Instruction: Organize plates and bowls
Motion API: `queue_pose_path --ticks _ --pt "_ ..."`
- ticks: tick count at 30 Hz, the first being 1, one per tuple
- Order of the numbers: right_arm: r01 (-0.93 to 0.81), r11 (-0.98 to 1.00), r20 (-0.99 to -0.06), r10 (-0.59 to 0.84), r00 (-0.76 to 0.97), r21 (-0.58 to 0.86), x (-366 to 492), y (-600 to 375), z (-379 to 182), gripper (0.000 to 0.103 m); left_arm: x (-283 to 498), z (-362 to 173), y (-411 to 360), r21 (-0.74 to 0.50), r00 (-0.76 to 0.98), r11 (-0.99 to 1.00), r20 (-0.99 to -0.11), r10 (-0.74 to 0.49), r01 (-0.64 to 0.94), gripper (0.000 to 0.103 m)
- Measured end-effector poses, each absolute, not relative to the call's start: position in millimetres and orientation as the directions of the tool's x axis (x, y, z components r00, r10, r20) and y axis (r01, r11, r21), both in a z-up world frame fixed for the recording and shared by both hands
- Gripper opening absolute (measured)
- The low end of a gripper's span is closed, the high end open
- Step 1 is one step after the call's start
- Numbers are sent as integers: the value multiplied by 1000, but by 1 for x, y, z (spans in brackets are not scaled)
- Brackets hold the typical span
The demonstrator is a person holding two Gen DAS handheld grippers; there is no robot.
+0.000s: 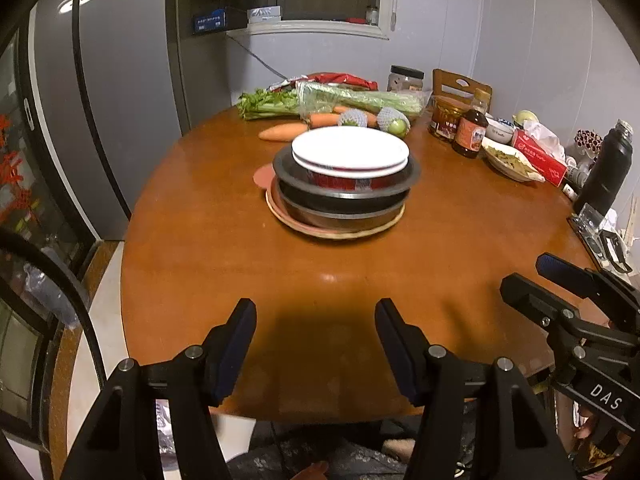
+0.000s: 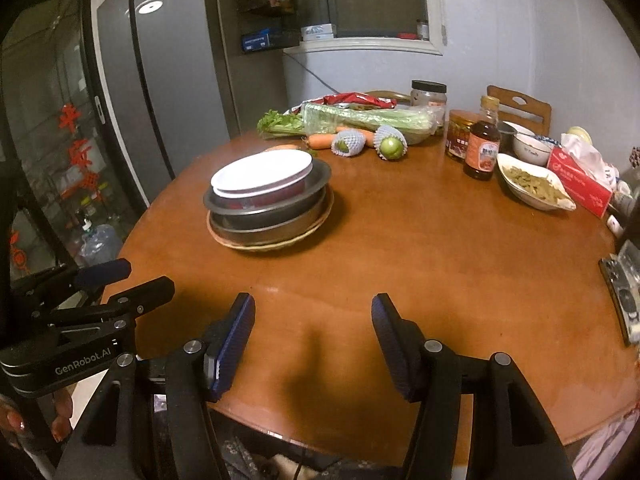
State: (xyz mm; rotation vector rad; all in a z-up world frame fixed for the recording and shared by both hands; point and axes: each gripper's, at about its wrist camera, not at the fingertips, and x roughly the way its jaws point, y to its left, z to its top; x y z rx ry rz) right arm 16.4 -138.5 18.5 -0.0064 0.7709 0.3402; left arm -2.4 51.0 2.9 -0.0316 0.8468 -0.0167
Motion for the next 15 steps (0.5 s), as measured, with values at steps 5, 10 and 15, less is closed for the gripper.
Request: queue_pose_path --ticks 5,10,15 --pt "-270 954 -685 283 671 129 7 -146 13 63 -9 1 46 -31 659 999 -752 -31 12 61" --pt "-262 956 -685 278 673 130 3 -150 11 63 -13 2 42 -21 665 1000 -746 -24 13 61" --pt "-261 956 -684 281 673 135 0 -152 10 63 -13 2 41 -19 663 1000 -748 -21 10 61"
